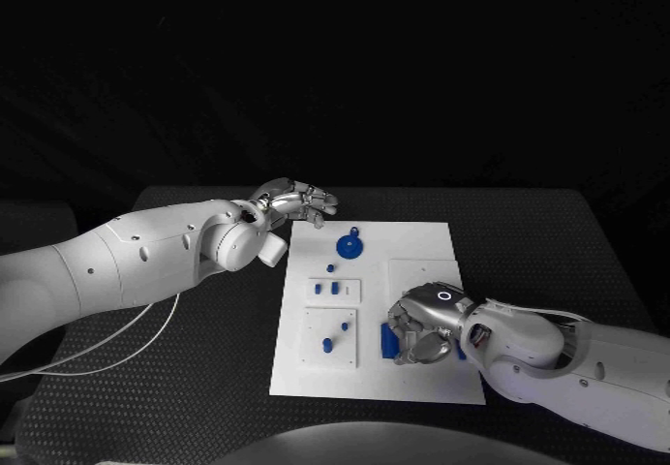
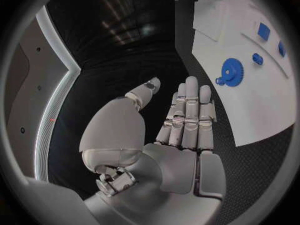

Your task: Assemble the parts on the task board

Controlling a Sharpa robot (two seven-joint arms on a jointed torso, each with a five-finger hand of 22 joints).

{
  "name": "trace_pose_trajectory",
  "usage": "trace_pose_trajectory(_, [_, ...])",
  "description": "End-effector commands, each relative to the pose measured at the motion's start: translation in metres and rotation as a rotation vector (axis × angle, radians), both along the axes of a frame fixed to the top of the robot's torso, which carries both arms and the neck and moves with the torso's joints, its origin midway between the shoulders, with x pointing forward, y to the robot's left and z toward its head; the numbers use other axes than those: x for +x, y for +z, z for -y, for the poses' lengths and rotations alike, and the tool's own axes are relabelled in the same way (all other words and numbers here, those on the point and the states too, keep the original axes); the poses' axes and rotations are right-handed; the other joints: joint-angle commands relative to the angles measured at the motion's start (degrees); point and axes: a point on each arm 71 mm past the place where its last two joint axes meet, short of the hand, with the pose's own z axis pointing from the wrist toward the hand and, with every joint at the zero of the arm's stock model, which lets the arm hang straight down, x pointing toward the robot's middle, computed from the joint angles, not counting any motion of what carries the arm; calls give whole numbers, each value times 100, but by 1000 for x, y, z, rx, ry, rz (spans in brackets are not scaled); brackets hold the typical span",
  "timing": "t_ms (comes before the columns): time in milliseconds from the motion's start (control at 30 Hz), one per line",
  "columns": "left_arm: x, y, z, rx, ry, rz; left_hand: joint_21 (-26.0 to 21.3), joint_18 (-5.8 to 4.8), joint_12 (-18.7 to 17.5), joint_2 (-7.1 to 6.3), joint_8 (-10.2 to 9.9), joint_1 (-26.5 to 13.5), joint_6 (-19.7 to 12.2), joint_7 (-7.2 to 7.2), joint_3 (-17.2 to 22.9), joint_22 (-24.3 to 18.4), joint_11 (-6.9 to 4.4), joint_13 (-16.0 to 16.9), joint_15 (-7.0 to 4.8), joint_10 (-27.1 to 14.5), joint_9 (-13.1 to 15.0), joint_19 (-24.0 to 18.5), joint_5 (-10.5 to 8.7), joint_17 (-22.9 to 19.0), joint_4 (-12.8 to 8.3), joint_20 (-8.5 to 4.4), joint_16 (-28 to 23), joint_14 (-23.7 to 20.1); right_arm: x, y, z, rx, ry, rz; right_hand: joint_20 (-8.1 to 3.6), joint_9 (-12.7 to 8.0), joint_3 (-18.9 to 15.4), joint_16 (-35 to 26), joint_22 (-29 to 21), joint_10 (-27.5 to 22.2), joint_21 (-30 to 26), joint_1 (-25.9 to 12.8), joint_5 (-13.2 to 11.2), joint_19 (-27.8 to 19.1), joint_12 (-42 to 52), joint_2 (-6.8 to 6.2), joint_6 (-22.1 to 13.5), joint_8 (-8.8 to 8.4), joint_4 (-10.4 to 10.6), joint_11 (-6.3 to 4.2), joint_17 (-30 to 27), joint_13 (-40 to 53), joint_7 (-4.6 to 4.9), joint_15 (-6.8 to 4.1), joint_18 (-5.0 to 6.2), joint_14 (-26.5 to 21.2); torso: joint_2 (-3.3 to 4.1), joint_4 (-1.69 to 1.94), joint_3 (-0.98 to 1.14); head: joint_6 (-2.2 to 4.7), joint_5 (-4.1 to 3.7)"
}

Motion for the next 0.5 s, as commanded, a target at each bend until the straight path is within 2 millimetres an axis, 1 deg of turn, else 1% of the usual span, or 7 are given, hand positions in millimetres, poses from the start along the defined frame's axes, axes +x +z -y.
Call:
trace_pose_trajectory(33, [-1,1,2,-5,-18,4,-39,63,8,-9,10,34,-44,-8,-18,10,18,-8,38,-30,-2,45,2,6,21,2,-39,17,2,0,3,-11,-25,-2,29,41,-123,-23,7,-17,-10,-118,15,-31,-25,0,16,-57,0,23,12,10,41,27,36,-34,1,-2,3,6,-2])
trace_pose_trajectory(233, [-1,1,2,-3,-19,4,-40,63,8,-9,11,36,-46,-8,-19,12,18,-8,38,-31,-2,45,2,8,19,2,-40,17,1,2,6,31,-34,-1,28,120,-320,-35,5,-31,-23,-219,14,-45,-38,1,34,-146,-3,24,21,22,43,24,36,-47,0,-4,2,15,-11])
trace_pose_trajectory(300, [0,1,2,-3,-18,4,-41,63,8,-9,12,37,-46,-8,-19,12,18,-8,38,-31,-2,45,2,9,19,2,-41,17,0,4,8,47,-40,-2,28,141,-385,-39,3,-36,-28,-259,14,-50,-44,-1,38,-173,-5,23,22,24,43,23,36,-50,0,-3,3,16,-9])
trace_pose_trajectory(333, [0,1,1,-2,-17,4,-41,63,8,-8,12,38,-46,-8,-19,13,18,-8,38,-32,-2,46,2,9,18,2,-41,17,0,4,9,57,-45,-5,25,170,-502,-48,-1,-45,-40,-331,14,-59,-56,0,40,-217,-14,23,24,25,43,21,36,-56,1,-3,4,16,-6])
trace_pose_trajectory(500, [0,1,1,-2,-17,3,-42,63,9,-8,13,39,-47,-8,-20,14,18,-8,38,-32,-2,46,2,10,17,2,-42,17,-2,9,16,104,-65,-16,14,214,-631,-59,-12,-47,-57,-385,16,-59,-69,2,58,-279,-8,17,26,27,40,15,36,-58,-1,-1,5,24,-15])
